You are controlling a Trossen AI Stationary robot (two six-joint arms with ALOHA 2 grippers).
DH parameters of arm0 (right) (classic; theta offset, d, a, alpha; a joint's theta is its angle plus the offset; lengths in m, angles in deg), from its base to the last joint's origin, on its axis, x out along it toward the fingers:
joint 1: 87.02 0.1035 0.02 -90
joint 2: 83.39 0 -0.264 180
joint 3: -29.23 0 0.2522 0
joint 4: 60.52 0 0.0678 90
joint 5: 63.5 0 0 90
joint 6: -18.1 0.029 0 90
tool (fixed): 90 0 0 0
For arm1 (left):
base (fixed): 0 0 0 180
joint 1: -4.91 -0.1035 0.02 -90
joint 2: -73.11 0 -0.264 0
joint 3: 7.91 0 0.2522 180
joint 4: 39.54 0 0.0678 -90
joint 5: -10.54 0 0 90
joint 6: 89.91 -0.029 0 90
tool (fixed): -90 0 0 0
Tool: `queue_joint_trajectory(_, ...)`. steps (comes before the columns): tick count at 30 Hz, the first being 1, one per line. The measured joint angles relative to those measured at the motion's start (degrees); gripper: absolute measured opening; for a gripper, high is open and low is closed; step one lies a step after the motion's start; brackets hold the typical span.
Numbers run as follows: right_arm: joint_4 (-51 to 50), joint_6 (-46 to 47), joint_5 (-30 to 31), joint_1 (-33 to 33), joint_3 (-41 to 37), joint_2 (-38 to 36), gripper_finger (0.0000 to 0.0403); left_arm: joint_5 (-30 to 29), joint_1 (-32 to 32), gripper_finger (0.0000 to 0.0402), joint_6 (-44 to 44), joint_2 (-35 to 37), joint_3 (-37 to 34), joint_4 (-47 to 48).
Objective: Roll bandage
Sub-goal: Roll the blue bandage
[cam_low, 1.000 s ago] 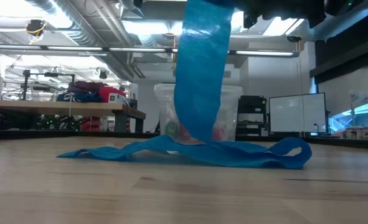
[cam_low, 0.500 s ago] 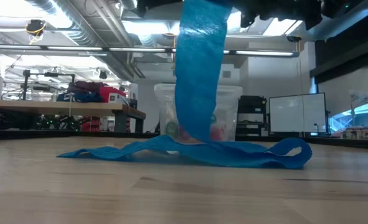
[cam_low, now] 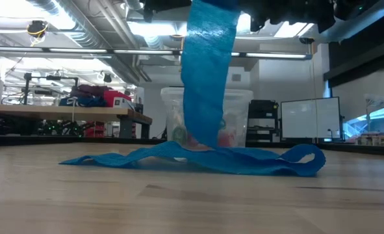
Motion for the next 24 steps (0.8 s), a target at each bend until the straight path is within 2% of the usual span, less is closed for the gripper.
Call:
queue_joint_trajectory(12,0.3,-0.1,3.4,0.0,0.0,0.2,0.0007,-0.7,0.3,0.0123,-1.7,3.1,0.1,0.9)
queue_joint_trajectory(24,0.7,-0.1,1.8,0.1,0.0,0.1,0.0007,-2.8,0.2,0.0123,-1.8,1.8,0.1,2.4)
